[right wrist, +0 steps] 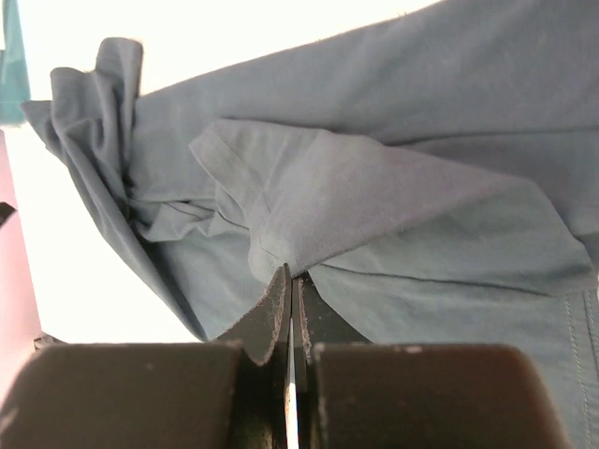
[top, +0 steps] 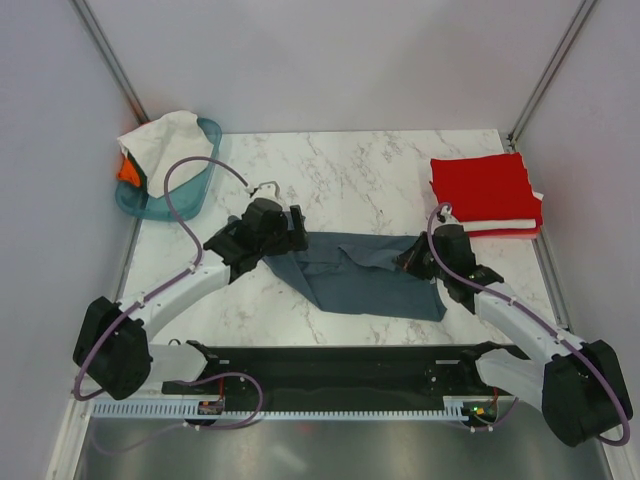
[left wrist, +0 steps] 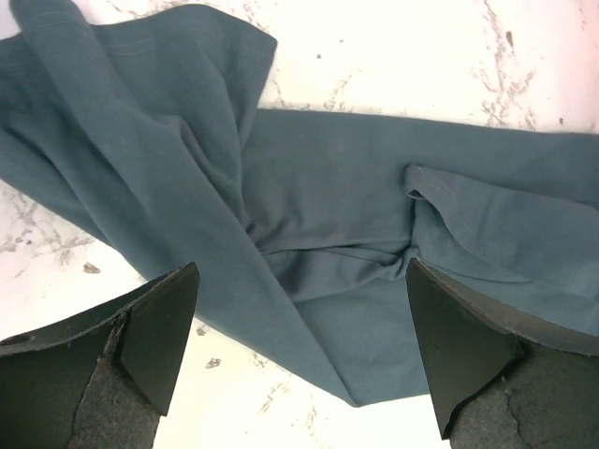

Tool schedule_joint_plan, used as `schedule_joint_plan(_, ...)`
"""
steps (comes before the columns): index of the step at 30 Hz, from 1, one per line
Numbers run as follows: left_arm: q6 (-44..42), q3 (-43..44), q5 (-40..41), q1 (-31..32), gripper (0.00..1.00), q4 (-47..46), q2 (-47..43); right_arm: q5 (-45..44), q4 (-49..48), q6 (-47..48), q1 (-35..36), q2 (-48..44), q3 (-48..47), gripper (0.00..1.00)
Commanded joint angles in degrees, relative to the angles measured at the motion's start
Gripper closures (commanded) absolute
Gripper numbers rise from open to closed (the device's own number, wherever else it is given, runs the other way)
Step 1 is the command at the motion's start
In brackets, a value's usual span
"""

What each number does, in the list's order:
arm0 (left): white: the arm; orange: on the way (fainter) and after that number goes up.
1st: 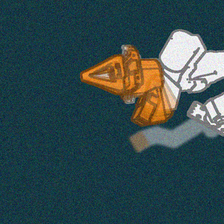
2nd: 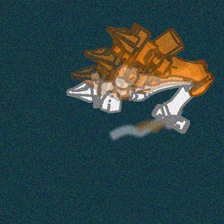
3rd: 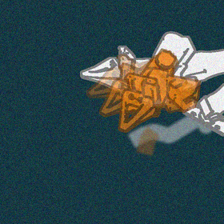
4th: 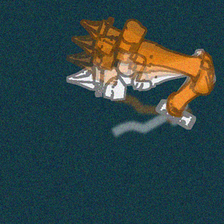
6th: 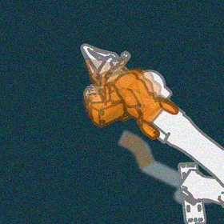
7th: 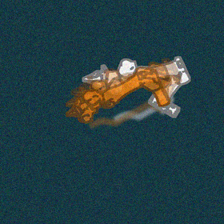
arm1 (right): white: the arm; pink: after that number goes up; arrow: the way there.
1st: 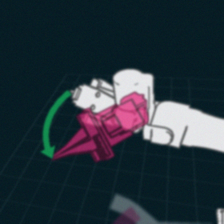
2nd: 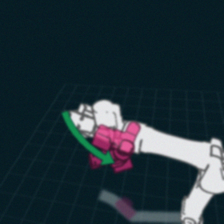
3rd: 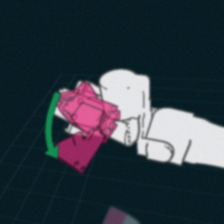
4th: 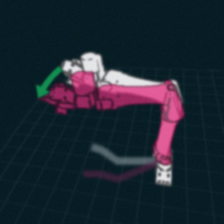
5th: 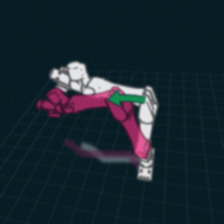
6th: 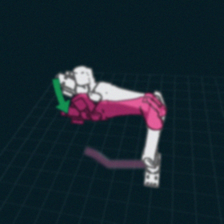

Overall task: Fold and stack the t-shirts
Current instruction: Flatten the tshirt out

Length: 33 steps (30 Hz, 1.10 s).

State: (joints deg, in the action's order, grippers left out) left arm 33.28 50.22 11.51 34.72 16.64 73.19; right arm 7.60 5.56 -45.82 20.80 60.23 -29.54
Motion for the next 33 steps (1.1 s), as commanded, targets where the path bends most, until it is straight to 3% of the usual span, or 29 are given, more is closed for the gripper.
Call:
schedule_joint_plan(1,-2.6,0.4,4.7,-1.1,0.01,-0.6,0.9,-0.1,1.0,0.0,0.1,-0.2,0.4,1.0)
schedule_joint_plan(7,-4.4,9.3,14.9,-1.6,0.0,5.7,8.1,-0.5,3.9,1.9,-0.6,-1.7,-3.7,1.0)
schedule_joint_plan(14,-2.8,19.3,27.7,-2.2,0.0,15.2,23.8,-3.4,6.8,2.0,-1.2,-6.9,-3.9,1.0)
schedule_joint_plan(19,-2.2,23.3,23.9,-5.6,0.08,16.2,32.3,-3.1,6.8,1.1,-1.2,-7.1,-2.5,1.0)
schedule_joint_plan(20,-2.2,23.6,23.1,-6.1,0.12,16.1,33.0,-3.4,6.9,1.0,-1.2,-7.1,-2.2,1.0)
schedule_joint_plan(23,-0.7,22.8,23.1,-7.0,0.4,16.0,33.3,-4.5,7.4,1.4,-1.3,-7.7,-2.5,1.0)
schedule_joint_plan(25,0.4,21.6,23.6,-7.6,0.5,15.8,32.3,-6.2,7.7,1.0,-1.4,-8.6,-2.9,1.0)
schedule_joint_plan(26,0.6,21.2,23.9,-7.8,0.61,15.4,30.5,-6.8,7.4,0.5,-1.8,-8.7,-3.0,1.0)
schedule_joint_plan(29,0.6,20.8,24.0,-8.4,0.79,14.6,26.7,-7.0,5.8,-0.1,-3.0,-7.0,-5.1,1.0)
schedule_joint_plan(30,0.6,21.0,24.0,-8.5,0.9,14.5,26.0,-7.1,5.6,0.1,-3.3,-4.9,-6.0,1.0)
schedule_joint_plan(31,0.5,22.0,23.9,-9.0,0.95,14.5,25.1,-7.2,5.5,0.1,-3.7,-3.6,-7.3,1.0)
schedule_joint_plan(33,-0.1,23.6,23.0,-9.6,0.98,14.5,23.9,-7.2,5.5,-0.3,-4.8,0.8,-11.8,1.0)
